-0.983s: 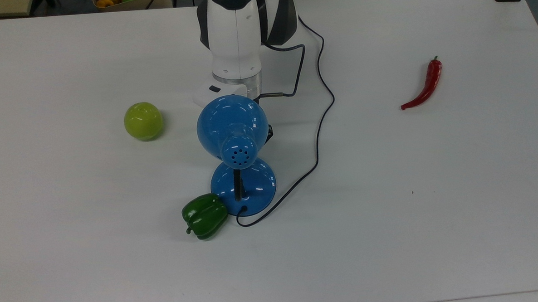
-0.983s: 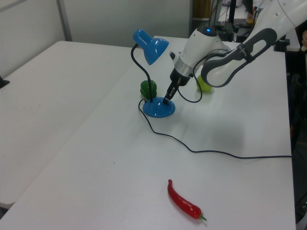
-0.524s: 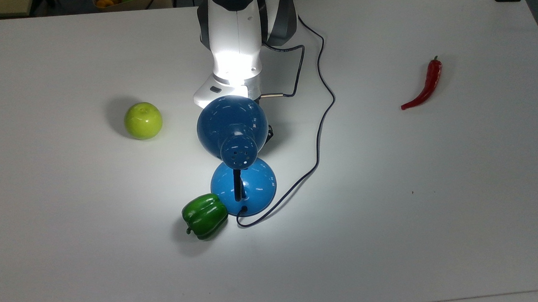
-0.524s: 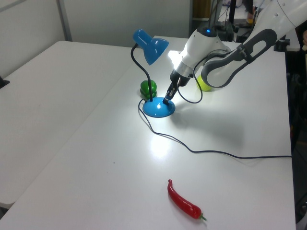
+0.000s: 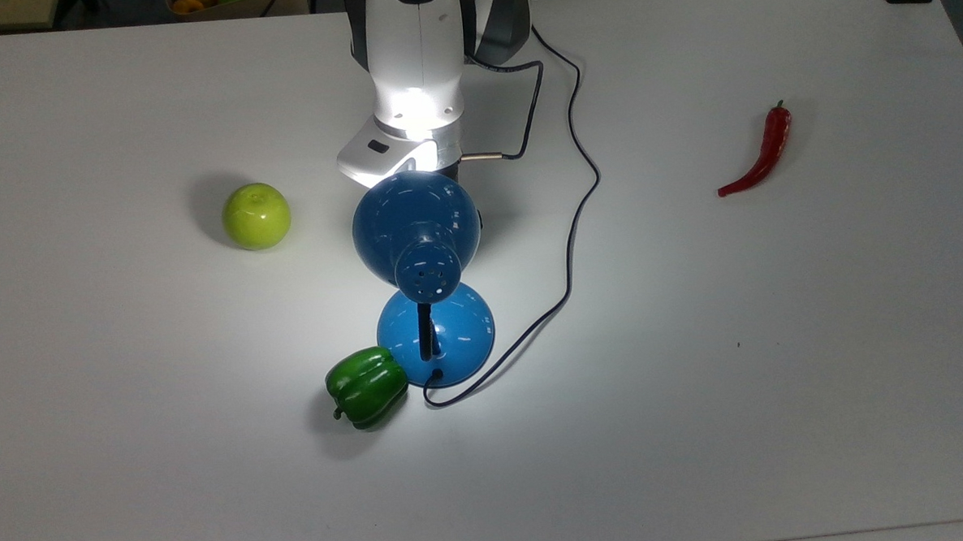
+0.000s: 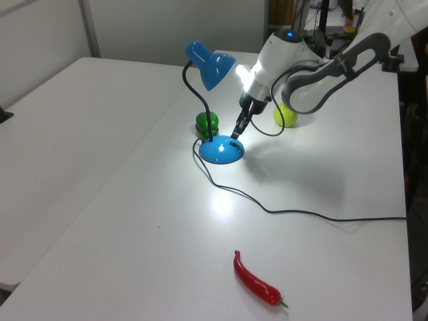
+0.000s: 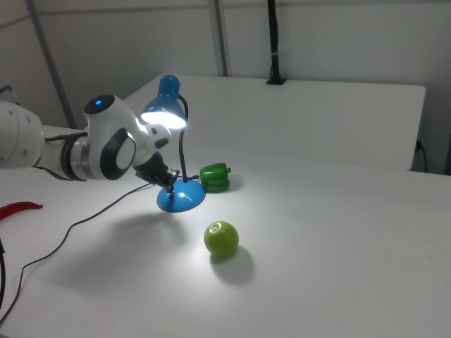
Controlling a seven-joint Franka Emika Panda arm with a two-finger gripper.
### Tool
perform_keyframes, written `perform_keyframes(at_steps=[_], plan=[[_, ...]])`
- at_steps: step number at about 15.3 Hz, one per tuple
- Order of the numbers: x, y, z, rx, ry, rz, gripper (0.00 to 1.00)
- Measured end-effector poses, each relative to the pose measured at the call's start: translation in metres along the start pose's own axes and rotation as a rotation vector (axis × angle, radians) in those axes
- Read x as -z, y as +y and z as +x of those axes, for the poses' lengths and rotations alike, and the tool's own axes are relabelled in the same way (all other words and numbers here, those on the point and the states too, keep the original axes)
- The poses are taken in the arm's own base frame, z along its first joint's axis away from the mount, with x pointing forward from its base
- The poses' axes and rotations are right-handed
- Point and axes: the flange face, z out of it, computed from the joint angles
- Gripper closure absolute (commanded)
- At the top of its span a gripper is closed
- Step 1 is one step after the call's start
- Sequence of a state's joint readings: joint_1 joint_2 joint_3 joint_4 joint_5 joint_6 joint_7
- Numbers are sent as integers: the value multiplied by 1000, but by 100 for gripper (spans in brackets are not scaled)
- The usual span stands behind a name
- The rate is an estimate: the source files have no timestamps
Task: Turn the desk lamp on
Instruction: 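Lift the gripper up and away from the lit lamp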
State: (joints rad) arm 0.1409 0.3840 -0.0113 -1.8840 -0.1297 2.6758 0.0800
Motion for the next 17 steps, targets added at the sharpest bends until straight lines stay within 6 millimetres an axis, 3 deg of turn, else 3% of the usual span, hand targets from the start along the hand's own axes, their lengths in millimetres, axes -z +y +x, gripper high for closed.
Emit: perform_keyframes(at_steps=[5, 9, 11, 17], plan=[[30, -2, -6, 5, -141, -14, 100], [69, -1, -12, 5, -260, -29, 43], [94, 2, -13, -3, -286, -35, 1], [159, 9, -13, -41, -333, -49, 0]])
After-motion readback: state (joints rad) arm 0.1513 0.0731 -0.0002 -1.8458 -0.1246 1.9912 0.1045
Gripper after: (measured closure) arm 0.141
